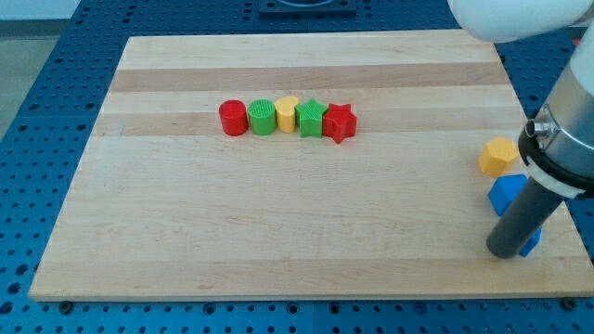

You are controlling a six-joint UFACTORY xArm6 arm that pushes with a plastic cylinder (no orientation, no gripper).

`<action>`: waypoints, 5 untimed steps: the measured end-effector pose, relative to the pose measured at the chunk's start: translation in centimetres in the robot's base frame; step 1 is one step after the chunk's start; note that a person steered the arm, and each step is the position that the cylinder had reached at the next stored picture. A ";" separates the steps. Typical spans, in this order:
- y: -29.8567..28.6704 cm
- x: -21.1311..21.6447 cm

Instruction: Place the stars diagonally to each other

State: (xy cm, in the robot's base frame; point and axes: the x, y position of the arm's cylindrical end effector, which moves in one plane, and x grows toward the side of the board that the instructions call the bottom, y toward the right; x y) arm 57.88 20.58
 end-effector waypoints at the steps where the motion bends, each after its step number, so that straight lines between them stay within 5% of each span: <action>1: -1.8 0.0; 5: -21.0 -9.2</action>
State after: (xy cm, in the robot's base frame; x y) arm 48.67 -0.43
